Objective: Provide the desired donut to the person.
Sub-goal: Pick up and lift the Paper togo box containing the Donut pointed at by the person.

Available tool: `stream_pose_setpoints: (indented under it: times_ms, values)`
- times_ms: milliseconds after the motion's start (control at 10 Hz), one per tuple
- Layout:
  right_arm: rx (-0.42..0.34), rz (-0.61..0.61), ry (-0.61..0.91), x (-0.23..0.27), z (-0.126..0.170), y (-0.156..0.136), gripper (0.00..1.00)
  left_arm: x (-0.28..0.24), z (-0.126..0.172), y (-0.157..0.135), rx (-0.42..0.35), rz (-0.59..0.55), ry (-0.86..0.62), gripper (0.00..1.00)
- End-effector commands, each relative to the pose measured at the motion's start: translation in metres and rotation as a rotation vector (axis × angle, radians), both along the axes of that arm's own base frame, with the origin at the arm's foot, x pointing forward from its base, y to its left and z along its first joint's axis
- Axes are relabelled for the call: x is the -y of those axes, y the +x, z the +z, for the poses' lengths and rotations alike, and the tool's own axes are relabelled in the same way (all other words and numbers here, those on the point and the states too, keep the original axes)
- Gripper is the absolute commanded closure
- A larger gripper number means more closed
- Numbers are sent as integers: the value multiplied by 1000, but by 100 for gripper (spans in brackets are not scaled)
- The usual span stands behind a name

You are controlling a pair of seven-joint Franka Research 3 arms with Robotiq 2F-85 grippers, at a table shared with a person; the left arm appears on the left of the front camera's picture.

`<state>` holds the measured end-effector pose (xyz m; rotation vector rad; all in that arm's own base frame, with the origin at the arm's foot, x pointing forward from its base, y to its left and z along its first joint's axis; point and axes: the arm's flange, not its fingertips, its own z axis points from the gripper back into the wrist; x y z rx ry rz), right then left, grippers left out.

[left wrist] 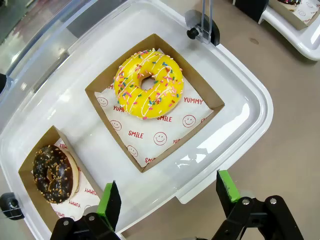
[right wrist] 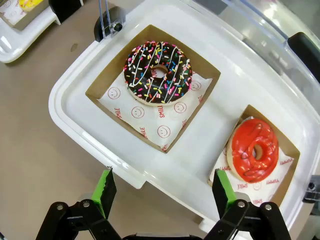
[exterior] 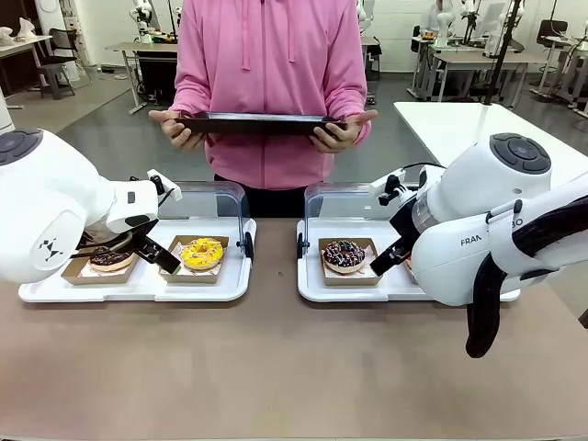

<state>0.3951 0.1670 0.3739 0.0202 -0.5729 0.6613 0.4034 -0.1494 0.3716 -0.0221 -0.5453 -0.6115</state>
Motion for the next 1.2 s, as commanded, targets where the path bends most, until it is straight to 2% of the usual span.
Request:
stream_pose_setpoints:
  times_ms: [0, 100, 400, 600, 700, 1100]
  values:
    - [0, 0, 0, 0, 0, 0, 0, 0, 0, 0, 0, 0, 0, 0]
    - [0, 0, 0, 0, 0, 0, 0, 0, 0, 0, 0, 0, 0, 0]
    - [-33, 176, 94, 58, 88, -1, 0, -54, 55, -6, -18, -77, -52, 0]
    - [-35, 264, 144, 99, 117, -2, 0, -97, 73, -16, -25, -172, -154, 0]
    - [-8, 306, 193, 119, 131, -1, 0, -118, 83, -17, -17, -205, -206, 0]
    - [102, 319, 319, 174, 156, -24, 0, -177, 108, -29, 71, -235, -309, 0]
